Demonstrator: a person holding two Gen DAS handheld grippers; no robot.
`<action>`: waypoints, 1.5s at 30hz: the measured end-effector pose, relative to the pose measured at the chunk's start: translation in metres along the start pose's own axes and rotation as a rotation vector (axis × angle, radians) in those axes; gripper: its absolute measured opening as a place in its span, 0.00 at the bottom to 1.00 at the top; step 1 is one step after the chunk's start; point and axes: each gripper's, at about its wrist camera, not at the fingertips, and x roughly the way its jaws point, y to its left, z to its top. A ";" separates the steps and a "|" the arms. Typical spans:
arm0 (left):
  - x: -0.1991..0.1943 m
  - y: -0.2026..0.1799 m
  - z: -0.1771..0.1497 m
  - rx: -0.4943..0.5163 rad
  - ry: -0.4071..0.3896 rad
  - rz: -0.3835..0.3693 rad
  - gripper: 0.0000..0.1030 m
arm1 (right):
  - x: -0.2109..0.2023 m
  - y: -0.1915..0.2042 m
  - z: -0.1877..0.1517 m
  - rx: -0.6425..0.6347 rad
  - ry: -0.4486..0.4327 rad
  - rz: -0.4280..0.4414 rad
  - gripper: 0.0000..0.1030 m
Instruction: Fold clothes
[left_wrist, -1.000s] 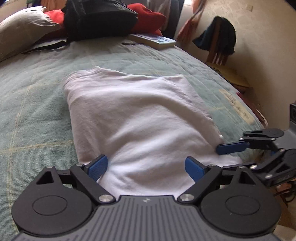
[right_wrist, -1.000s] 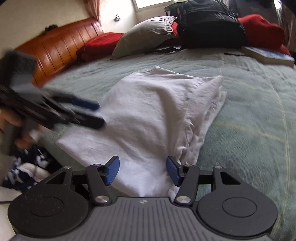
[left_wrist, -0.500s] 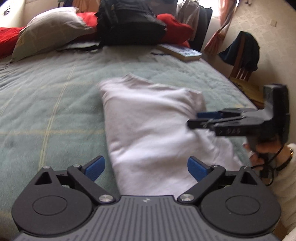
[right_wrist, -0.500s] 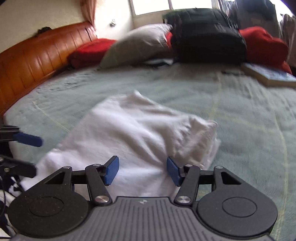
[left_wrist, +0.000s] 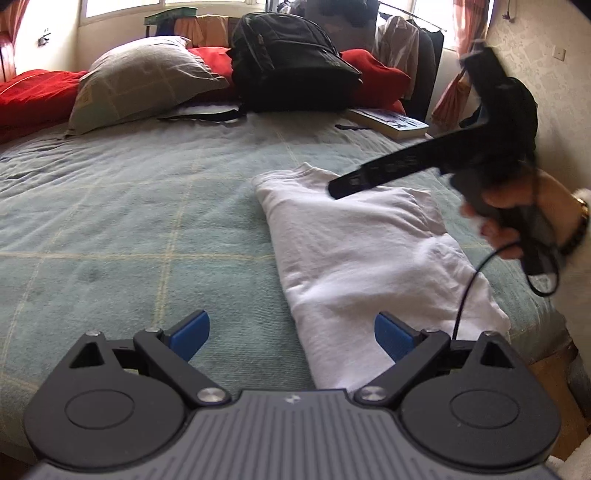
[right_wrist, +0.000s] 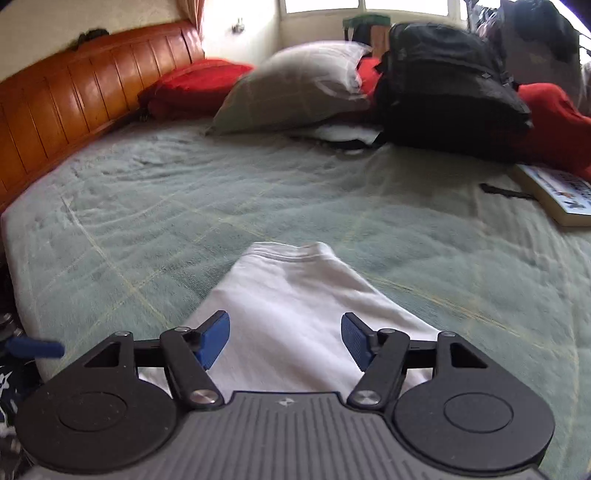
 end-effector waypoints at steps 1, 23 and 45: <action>0.000 0.003 -0.002 -0.005 -0.002 0.001 0.93 | 0.011 0.005 0.008 -0.007 0.021 -0.004 0.70; -0.015 0.022 -0.018 -0.033 -0.031 -0.011 0.93 | -0.023 0.061 -0.065 -0.091 0.120 -0.020 0.85; -0.011 -0.011 -0.010 0.030 -0.009 -0.007 0.93 | -0.078 -0.029 -0.108 0.301 0.064 0.230 0.88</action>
